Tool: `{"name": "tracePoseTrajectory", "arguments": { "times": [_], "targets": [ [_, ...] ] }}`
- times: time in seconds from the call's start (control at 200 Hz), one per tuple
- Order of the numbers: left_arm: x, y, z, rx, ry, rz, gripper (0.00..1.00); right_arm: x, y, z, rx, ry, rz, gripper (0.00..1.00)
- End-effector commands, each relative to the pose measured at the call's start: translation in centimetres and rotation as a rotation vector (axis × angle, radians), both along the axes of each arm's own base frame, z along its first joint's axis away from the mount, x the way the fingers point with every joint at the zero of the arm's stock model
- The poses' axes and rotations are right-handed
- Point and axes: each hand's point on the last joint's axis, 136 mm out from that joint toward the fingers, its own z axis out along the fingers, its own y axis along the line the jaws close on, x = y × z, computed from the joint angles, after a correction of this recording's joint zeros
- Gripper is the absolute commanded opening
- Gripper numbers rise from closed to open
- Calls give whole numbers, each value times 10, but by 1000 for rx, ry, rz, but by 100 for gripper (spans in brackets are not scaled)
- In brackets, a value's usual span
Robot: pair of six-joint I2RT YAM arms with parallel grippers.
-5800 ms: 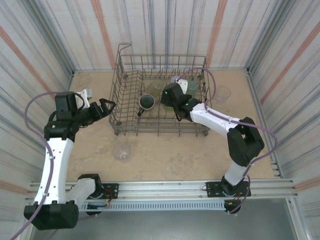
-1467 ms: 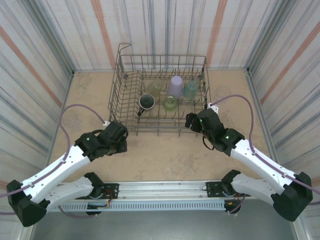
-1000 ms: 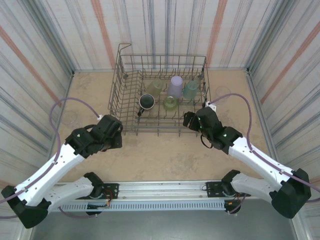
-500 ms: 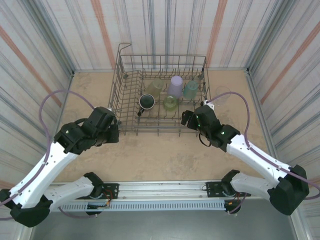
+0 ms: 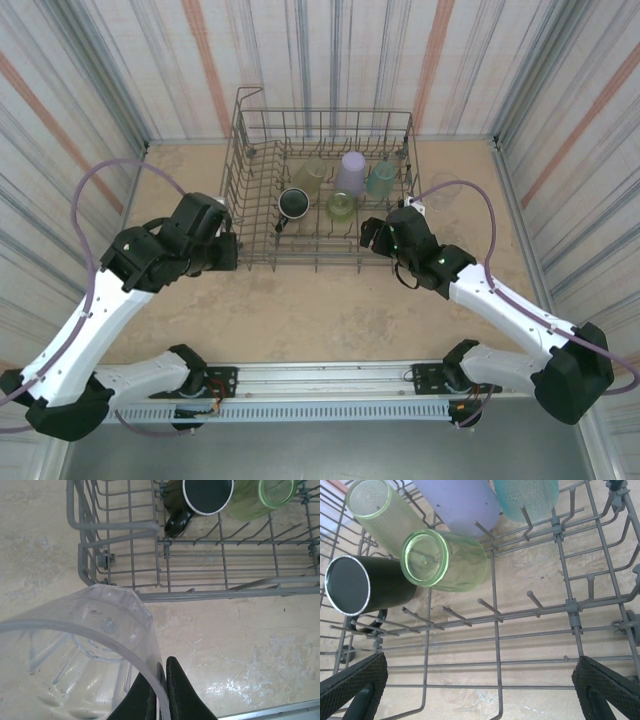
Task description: Load the cups into the dish rack
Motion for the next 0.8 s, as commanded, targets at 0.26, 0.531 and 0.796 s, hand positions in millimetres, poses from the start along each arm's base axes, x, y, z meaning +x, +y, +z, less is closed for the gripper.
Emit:
{"name": "tracePoseTrajectory", "arguments": {
  "times": [0.26, 0.531, 0.796],
  "targets": [
    [11, -13, 41, -39, -72, -60, 0, 4, 0, 3, -8, 18, 13, 99],
    [30, -36, 66, -87, -137, -123, 0, 15, 6, 17, 15, 17, 53, 99],
    [61, -54, 92, -148, -224, -164, 0, 34, 25, 40, 116, -7, 144, 99]
  ]
}}
